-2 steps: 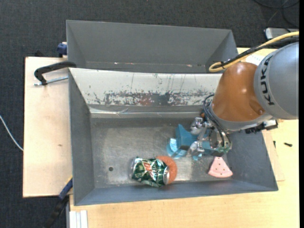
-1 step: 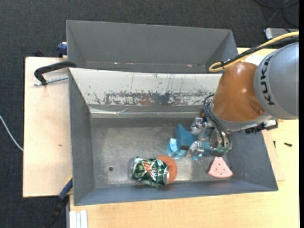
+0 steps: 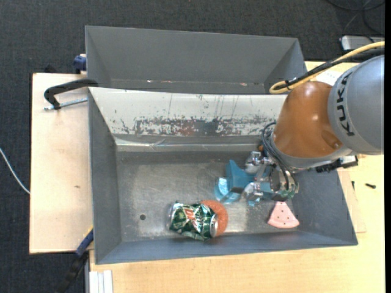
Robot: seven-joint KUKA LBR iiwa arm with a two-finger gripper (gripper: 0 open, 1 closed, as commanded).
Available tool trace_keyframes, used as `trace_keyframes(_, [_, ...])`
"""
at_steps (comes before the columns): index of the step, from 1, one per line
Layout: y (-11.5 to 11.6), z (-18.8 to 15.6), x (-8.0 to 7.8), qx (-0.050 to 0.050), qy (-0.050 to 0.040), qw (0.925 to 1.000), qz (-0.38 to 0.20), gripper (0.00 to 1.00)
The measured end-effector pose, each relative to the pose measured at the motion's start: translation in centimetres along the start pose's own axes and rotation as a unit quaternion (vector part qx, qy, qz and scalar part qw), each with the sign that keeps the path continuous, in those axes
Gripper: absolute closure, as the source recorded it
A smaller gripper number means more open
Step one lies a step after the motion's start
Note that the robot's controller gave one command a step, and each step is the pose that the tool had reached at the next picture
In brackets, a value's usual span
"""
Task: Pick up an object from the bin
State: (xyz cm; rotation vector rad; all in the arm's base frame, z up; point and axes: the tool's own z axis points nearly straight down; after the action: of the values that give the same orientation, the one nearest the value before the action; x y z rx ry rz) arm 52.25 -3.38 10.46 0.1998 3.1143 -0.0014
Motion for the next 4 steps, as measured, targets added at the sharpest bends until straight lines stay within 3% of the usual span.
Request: trace_keyframes(4, [-0.01,0.0,0.0,0.0,0.0,1.0,0.0,1.0])
